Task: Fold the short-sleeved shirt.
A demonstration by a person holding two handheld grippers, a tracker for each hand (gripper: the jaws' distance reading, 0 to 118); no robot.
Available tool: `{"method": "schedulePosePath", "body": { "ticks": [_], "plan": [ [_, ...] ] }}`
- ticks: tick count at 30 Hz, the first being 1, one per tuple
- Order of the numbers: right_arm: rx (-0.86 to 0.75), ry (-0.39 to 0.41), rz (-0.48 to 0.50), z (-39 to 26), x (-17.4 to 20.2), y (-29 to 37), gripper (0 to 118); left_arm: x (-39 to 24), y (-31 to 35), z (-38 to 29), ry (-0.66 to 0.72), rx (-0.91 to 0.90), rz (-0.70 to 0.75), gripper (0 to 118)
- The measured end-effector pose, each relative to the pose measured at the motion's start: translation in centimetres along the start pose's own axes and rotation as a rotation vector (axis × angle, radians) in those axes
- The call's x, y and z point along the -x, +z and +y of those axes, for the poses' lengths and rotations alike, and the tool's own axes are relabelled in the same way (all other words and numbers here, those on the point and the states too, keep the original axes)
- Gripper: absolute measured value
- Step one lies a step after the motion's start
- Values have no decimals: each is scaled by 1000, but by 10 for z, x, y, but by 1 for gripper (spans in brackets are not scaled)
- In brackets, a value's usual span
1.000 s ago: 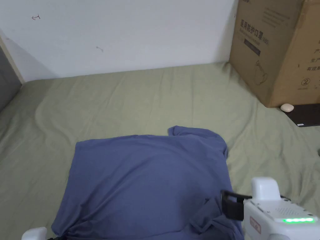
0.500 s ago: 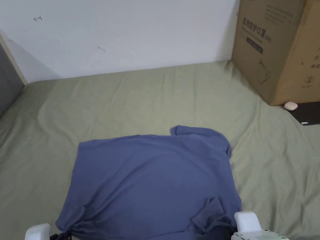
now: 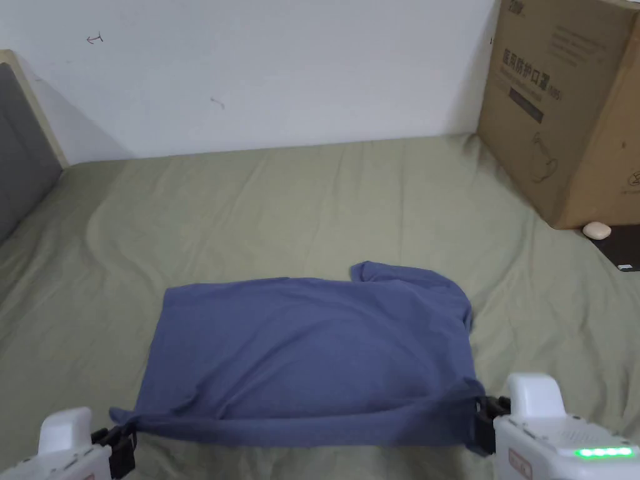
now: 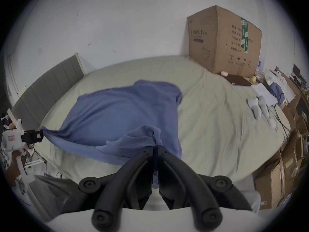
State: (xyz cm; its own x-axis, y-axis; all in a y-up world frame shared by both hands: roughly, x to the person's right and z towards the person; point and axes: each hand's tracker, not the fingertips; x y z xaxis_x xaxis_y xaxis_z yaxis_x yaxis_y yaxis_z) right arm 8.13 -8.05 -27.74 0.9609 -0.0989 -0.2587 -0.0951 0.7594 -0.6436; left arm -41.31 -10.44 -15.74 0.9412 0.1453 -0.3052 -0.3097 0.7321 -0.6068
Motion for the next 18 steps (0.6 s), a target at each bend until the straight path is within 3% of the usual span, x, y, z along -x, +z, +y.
{"method": "schedulePosePath", "body": {
  "ticks": [6, 11, 18],
  "plan": [
    [-26, -6, -21, 41, -4, -34, 4, -9, -29, 44, -41, 14, 16, 5],
    [14, -67, -15, 64, -11, -73, 4, -14, -71, 75, -38, 77, 29, 5],
    [117, -94, -54, 83, -22, -143, 4, -21, -133, 94, -35, 194, 74, 5]
  ]
}}
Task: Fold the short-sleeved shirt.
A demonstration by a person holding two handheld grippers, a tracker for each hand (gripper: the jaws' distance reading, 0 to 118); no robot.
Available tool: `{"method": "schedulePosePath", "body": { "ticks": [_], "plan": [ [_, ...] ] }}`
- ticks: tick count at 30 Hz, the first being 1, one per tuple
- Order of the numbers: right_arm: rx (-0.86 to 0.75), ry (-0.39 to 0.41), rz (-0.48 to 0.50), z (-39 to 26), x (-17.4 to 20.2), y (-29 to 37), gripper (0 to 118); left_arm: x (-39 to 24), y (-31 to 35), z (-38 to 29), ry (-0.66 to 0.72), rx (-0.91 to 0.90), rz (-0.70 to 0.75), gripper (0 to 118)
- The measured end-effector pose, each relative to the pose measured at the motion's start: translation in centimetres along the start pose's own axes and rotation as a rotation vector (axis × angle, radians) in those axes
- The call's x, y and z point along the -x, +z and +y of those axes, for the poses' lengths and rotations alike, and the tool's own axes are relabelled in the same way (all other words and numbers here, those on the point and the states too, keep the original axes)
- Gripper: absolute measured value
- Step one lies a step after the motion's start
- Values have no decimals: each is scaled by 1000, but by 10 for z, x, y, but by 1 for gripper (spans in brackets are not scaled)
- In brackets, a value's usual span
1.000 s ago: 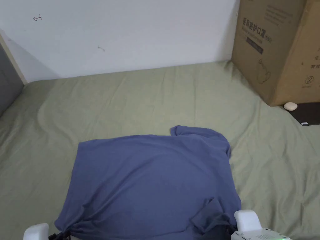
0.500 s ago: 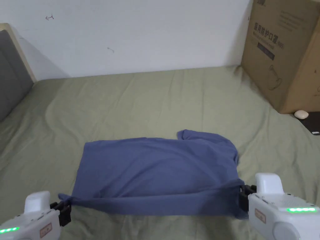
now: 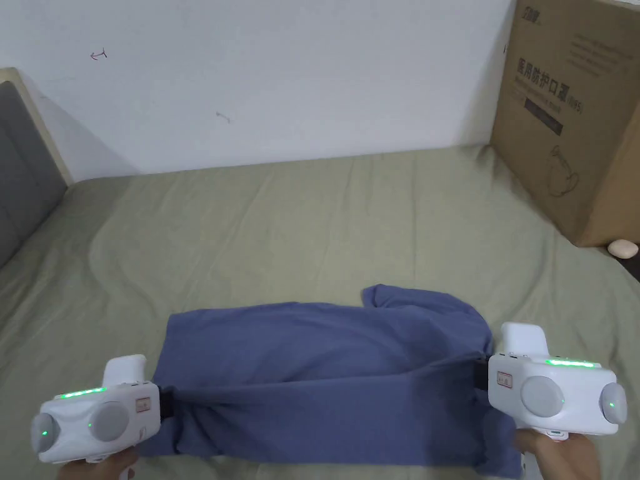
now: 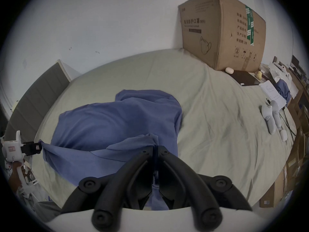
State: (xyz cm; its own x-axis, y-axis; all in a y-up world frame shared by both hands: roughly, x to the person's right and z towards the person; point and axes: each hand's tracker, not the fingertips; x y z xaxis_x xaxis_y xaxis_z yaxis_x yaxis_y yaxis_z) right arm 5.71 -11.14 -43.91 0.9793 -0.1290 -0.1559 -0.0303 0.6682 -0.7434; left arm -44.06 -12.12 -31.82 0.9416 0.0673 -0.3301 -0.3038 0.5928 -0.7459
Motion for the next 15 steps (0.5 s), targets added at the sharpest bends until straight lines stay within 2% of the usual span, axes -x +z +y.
{"method": "schedulePosePath", "body": {
  "ticks": [3, 6, 9, 11, 12, 13, 15],
  "plan": [
    [93, -31, -27, 1, -3, -32, 4, -7, -26, 3, -61, 65, 36, 5],
    [163, -13, -50, -5, -4, -57, 4, -12, -48, 3, -85, 111, 68, 5],
    [202, -51, -65, -14, -9, -70, 4, -12, -63, -1, -50, 186, 46, 6],
    [189, -77, -55, -19, -11, -70, 5, -8, -62, -7, -45, 171, 44, 9],
    [181, -77, -56, -18, -11, -67, 5, -8, -57, -7, -44, 132, 36, 14],
    [179, -74, -53, -16, -11, -65, 6, -5, -54, -8, -42, 123, 37, 23],
    [181, -64, -45, -10, -8, -53, 37, -3, -47, -7, -30, 114, 44, 63]
  ]
}}
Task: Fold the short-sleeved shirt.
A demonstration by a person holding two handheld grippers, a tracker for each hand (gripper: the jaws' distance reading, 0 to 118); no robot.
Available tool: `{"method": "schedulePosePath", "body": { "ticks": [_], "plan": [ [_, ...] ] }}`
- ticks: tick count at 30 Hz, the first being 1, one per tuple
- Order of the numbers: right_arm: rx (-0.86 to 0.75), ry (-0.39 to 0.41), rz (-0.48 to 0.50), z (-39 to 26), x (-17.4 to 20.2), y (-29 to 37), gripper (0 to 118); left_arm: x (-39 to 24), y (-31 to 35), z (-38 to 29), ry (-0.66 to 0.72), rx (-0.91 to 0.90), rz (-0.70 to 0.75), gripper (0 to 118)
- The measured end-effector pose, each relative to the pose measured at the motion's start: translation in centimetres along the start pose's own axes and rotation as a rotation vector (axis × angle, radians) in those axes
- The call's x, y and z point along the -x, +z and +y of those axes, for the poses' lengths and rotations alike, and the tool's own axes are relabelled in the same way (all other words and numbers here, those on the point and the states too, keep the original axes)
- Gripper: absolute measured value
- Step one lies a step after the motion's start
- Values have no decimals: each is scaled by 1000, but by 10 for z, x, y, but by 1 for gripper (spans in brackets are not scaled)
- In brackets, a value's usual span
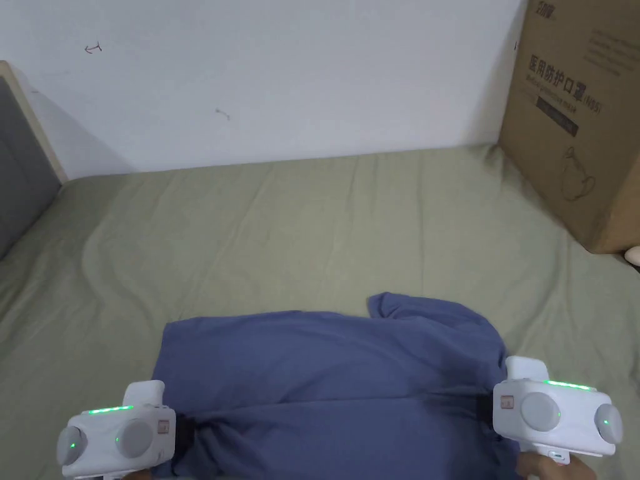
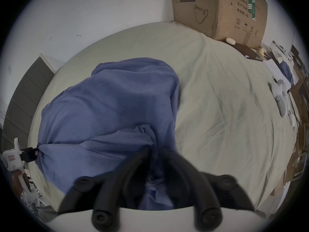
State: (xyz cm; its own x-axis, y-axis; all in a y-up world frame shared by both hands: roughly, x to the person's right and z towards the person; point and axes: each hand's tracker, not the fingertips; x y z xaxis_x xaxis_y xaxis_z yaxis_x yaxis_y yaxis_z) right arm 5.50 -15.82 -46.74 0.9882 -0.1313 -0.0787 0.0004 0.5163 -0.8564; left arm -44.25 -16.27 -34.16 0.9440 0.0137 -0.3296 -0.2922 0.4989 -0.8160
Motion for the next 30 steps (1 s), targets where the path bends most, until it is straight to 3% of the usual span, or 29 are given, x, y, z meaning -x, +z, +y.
{"method": "schedulePosePath", "body": {
  "ticks": [1, 2, 3, 4, 7, 9, 13, 18, 19, 20, 22, 23, 30],
  "plan": [
    [-4, 5, 9, 2, 0, 7, 57, 1, 6, 0, 14, -7, 2, 85],
    [-36, 10, 54, 4, 0, 19, 87, 3, 16, 1, 40, -27, -27, 100],
    [-71, 11, 82, 7, 0, 31, 101, 7, 29, 1, 63, -73, -85, 100],
    [-110, 18, 100, 9, 1, 45, 107, 9, 42, 2, 84, -121, -124, 100],
    [-220, 53, 190, 13, 3, 96, 107, 11, 85, 5, 77, -228, -163, 100],
    [-303, 81, 201, 8, 9, 133, 107, 9, 115, 0, 44, -302, -160, 100],
    [-481, 179, 166, -16, 19, 195, 107, -1, 164, -19, -46, -404, -149, 100],
    [-627, 210, 65, -59, 30, 229, 106, -13, 188, -66, -81, -543, -76, 93],
    [-637, 218, 52, -67, 31, 232, 103, -15, 188, -75, -90, -566, -69, 84],
    [-651, 227, 36, -73, 33, 231, 89, -16, 188, -84, -75, -576, -64, 63],
    [-650, 238, 12, -86, 36, 233, 37, -19, 185, -99, -38, -599, -28, 21],
    [-647, 239, 12, -91, 37, 232, 1, -20, 183, -105, -35, -598, -30, 0],
    [-623, 216, 27, -94, 35, 222, 0, -8, 164, -108, -22, -503, -68, 0]
  ]
}}
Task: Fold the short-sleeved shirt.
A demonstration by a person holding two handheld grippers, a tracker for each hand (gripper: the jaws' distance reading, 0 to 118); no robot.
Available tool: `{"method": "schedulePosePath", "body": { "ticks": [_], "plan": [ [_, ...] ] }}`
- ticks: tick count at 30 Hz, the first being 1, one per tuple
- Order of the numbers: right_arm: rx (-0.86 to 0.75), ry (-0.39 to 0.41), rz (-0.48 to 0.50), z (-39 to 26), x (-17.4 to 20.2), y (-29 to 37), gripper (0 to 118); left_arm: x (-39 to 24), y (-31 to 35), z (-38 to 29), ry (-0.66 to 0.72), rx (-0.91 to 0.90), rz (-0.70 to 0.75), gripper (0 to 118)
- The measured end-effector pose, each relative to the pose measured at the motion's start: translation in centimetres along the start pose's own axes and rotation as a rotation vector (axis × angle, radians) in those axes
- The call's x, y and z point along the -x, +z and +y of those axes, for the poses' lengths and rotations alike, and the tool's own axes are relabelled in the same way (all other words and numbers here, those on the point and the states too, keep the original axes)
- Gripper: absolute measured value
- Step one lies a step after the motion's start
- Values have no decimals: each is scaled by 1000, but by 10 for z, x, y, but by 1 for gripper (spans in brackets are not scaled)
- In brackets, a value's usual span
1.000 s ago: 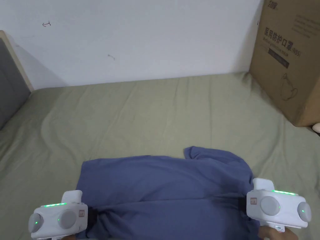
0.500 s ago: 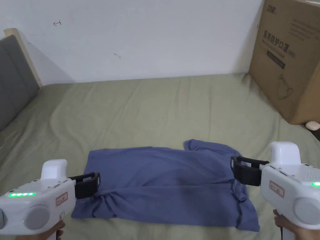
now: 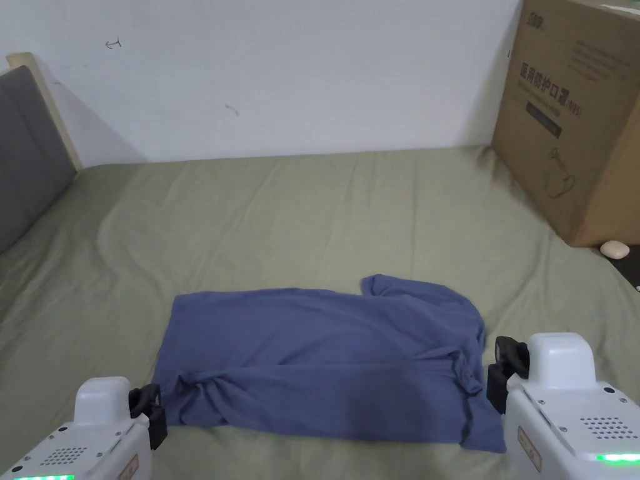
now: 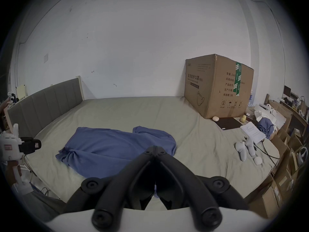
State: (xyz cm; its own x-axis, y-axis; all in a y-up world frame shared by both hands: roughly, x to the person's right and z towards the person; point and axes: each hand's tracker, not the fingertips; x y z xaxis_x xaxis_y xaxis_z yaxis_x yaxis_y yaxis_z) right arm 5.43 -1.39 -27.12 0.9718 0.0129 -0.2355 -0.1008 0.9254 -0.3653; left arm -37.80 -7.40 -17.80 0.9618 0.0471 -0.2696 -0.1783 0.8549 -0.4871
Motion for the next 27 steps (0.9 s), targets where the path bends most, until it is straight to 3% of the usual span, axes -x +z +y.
{"method": "schedulePosePath", "body": {
  "ticks": [6, 7, 10, 11, 12, 19, 20, 21, 23, 26, 27],
  "plan": [
    [11, -10, -1, 4, -5, -15, 0, 26, -50, 13, 48, 179, 2, 1],
    [14, -10, -3, 4, -5, -18, 0, 33, -61, 14, 62, 219, 9, 6],
    [30, -22, -6, 3, -7, -28, 0, 47, -97, 18, 146, 352, 18, 84],
    [36, -26, -8, 2, -8, -31, 0, 51, -108, 17, 167, 410, 33, 99],
    [45, -31, -11, 2, -8, -35, 0, 54, -121, 15, 175, 452, 40, 99],
    [95, -46, -25, -7, -15, -54, 0, 50, -169, -4, 85, 537, 107, 98],
    [104, -48, -26, -8, -16, -57, 0, 48, -175, -6, 78, 558, 124, 91],
    [110, -51, -26, -9, -16, -58, 0, 49, -177, -11, 89, 564, 111, 76],
    [124, -50, -30, -11, -18, -61, 0, 44, -170, -11, 105, 531, 111, 61],
    [166, -62, -29, -21, -23, -71, 0, 45, -163, -10, 73, 505, 70, 10],
    [200, -76, -24, -25, -25, -77, 0, 47, -161, -7, 76, 501, 71, 8]
  ]
}}
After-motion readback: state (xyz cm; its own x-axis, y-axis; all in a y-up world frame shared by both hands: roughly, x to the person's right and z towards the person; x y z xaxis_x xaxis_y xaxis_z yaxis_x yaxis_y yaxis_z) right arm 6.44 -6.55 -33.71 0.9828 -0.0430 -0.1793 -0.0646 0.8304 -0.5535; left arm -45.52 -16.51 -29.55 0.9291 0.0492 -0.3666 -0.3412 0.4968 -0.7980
